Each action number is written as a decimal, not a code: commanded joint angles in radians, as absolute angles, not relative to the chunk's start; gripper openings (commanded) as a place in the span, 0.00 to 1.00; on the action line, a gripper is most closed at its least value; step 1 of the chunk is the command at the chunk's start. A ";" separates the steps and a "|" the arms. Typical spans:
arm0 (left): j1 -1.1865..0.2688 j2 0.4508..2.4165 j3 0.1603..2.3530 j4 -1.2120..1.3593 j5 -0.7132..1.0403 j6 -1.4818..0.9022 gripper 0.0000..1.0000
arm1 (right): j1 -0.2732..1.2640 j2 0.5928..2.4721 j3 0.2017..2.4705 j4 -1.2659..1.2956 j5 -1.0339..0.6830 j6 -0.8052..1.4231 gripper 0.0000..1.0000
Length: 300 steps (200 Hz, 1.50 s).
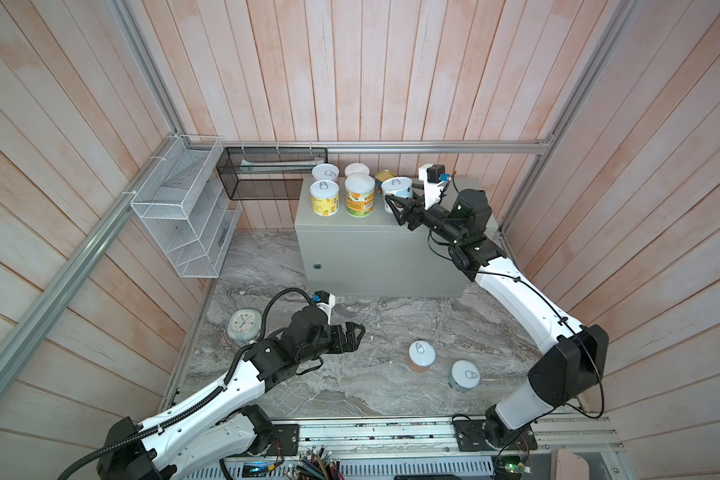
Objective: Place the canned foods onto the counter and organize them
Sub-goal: 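Raise the pale-green can with the right gripper up to the cabinet top, then lower the can onto the cabinet top beside the gold-lidded tin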
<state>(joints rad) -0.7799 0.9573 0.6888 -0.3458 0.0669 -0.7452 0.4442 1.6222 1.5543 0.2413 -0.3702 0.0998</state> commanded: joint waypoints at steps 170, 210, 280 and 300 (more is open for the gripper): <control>-0.788 1.020 0.716 -0.301 0.091 -0.767 1.00 | 0.440 1.705 1.552 0.342 -0.293 0.036 0.72; -0.794 1.028 0.715 -0.297 0.091 -0.772 1.00 | 0.439 1.723 1.554 0.336 -0.276 0.026 0.74; -0.805 1.047 0.712 -0.284 0.107 -0.769 1.00 | 0.439 1.636 1.445 0.360 -0.238 0.047 0.91; -0.807 1.050 0.712 -0.287 0.105 -0.763 1.00 | 0.439 1.557 1.356 0.403 -0.233 0.054 0.93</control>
<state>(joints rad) -0.8017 1.0431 0.6899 -0.3126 0.0982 -0.7681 0.4431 1.6451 1.4376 0.3672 -0.2623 0.0345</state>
